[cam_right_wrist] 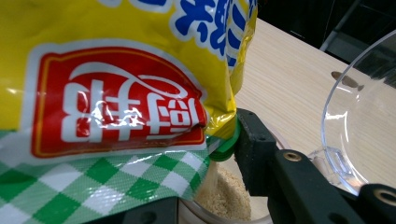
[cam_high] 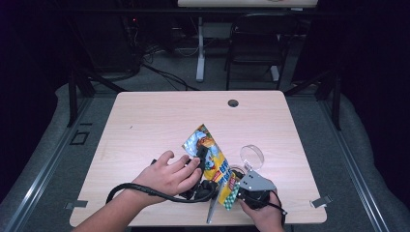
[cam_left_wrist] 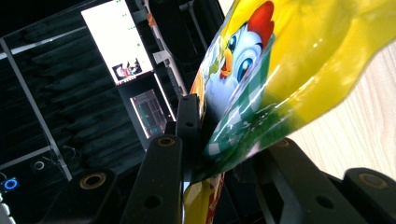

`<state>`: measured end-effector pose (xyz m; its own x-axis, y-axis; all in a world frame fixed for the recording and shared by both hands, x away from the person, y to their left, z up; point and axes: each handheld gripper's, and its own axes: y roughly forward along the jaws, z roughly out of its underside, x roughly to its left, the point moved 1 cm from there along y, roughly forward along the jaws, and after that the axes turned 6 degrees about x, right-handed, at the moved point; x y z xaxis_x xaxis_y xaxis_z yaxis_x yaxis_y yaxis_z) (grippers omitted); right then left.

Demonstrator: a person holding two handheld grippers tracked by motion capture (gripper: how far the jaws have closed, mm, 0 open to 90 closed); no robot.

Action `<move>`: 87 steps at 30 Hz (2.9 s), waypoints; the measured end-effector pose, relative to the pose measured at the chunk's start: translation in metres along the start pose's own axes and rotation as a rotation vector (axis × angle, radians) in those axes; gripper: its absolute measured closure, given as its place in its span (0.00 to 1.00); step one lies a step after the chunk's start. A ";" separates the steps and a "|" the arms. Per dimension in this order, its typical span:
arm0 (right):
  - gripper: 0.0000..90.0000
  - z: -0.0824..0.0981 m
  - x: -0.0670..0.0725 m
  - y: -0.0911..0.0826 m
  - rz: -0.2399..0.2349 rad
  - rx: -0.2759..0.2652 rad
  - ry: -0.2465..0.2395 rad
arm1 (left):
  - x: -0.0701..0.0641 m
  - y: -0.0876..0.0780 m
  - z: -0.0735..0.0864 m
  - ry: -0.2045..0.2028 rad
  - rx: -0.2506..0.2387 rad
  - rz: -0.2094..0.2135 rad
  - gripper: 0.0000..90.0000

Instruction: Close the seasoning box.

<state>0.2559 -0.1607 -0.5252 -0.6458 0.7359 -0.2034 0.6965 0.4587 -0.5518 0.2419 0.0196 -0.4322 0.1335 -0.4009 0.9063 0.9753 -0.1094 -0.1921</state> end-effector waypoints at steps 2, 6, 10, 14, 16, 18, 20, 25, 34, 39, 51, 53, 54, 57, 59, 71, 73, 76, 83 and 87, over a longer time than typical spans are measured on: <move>0.79 0.000 0.000 0.000 0.001 -0.001 0.001 | 0.000 0.000 0.000 -0.002 0.002 0.014 0.85; 0.79 0.000 0.000 0.000 0.000 0.001 0.001 | 0.001 0.000 0.000 -0.002 0.001 0.006 0.85; 0.79 0.000 0.000 0.000 0.000 0.001 0.000 | 0.001 0.000 0.000 -0.003 0.000 0.006 0.86; 0.79 0.000 0.000 0.000 0.000 0.003 0.001 | 0.001 0.000 -0.001 0.004 0.000 0.002 0.86; 0.79 0.000 0.000 0.000 0.001 0.001 0.000 | 0.001 0.000 -0.001 0.002 0.001 0.004 0.86; 0.79 0.000 0.000 0.000 0.000 0.003 0.001 | 0.001 0.000 -0.001 0.002 0.002 0.005 0.86; 0.79 0.000 0.000 0.000 0.000 0.003 0.001 | 0.002 0.000 -0.001 0.003 0.001 0.003 0.86; 0.79 0.000 0.000 0.000 0.001 0.002 -0.002 | 0.002 0.000 -0.001 0.009 0.000 -0.002 0.86; 0.79 0.000 0.000 0.000 -0.002 0.002 0.001 | 0.002 -0.001 -0.001 0.007 0.002 -0.001 0.86; 0.79 0.000 0.000 0.000 0.000 0.003 -0.002 | 0.002 0.000 -0.001 -0.004 -0.004 -0.001 0.86; 0.79 -0.001 0.001 0.000 -0.002 0.001 0.005 | 0.003 -0.001 -0.001 0.000 0.000 -0.005 0.86; 0.79 -0.001 0.001 0.000 -0.004 0.002 0.007 | 0.003 -0.001 -0.001 -0.008 -0.001 -0.002 0.86; 0.79 -0.001 0.001 -0.001 -0.003 0.003 0.006 | 0.003 -0.001 -0.001 -0.007 -0.001 -0.002 0.86; 0.79 -0.001 0.001 -0.001 -0.003 0.003 0.007 | 0.004 -0.001 -0.002 0.002 0.002 -0.003 0.86; 0.79 -0.001 0.001 -0.001 -0.003 0.003 0.006 | 0.004 -0.001 -0.001 0.001 0.000 0.007 0.86; 0.79 0.001 -0.001 -0.004 -0.001 -0.004 0.015 | 0.004 0.002 -0.002 -0.013 -0.010 0.011 0.86; 0.79 0.001 -0.001 -0.004 0.000 -0.003 0.016 | 0.004 0.002 -0.002 -0.012 -0.008 0.013 0.86; 0.79 0.001 -0.001 -0.005 0.001 -0.006 0.019 | 0.003 0.002 -0.001 -0.020 -0.006 0.021 0.86; 0.79 0.000 -0.002 -0.005 0.005 -0.008 0.016 | 0.003 0.002 0.002 -0.029 -0.009 0.035 0.87; 0.79 -0.001 -0.001 -0.005 0.003 -0.014 0.015 | 0.003 0.002 0.003 -0.033 -0.010 0.025 0.87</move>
<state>0.2540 -0.1630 -0.5212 -0.6388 0.7448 -0.1929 0.7031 0.4632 -0.5396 0.2448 0.0213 -0.4290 0.1639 -0.3738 0.9129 0.9698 -0.1085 -0.2185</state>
